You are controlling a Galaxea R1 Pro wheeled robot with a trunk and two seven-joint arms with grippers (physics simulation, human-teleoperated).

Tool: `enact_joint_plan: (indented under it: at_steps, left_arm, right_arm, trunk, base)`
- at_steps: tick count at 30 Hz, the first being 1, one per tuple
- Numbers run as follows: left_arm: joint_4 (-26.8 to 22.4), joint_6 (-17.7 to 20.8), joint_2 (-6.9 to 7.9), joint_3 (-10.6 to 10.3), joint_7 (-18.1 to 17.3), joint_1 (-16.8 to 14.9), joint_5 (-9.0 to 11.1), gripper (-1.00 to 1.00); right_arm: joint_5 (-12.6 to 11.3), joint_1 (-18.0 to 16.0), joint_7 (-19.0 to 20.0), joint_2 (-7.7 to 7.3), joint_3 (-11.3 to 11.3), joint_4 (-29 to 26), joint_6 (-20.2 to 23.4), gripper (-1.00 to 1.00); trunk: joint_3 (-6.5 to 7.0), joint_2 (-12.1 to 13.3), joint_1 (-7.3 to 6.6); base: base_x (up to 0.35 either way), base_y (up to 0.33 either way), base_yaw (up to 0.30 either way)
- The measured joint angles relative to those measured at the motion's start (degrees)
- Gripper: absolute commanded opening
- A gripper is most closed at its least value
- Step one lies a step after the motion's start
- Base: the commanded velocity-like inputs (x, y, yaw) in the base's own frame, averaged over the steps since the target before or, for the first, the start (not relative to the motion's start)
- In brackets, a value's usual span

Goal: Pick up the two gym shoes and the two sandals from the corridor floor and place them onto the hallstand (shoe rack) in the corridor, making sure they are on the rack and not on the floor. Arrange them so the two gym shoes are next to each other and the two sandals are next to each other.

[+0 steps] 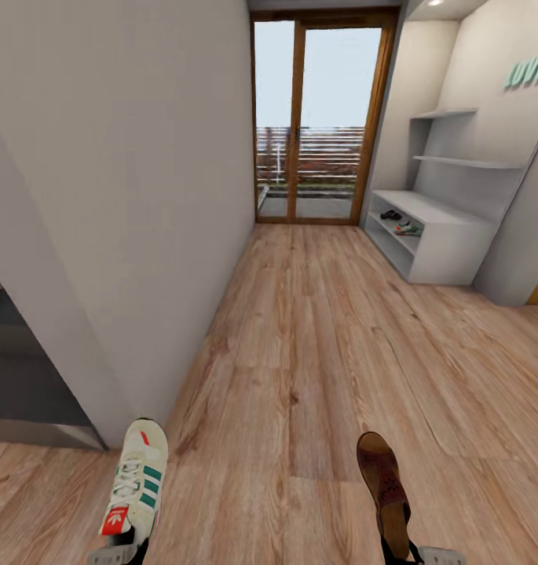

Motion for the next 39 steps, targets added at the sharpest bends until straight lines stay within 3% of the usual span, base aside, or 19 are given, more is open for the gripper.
enact_joint_plan:
  at_steps: [39]
  left_arm:
    - [0.0, 0.0, 0.0, 0.0, 0.0, 0.0, 0.1, -1.0]
  right_arm:
    - [-0.1, 0.0, -0.1, -0.06, -0.2, -0.1, -0.1, -1.0]
  trunk:
    - [0.0, 0.0, 0.0]
  base:
    - [0.34, -0.024, 0.0]
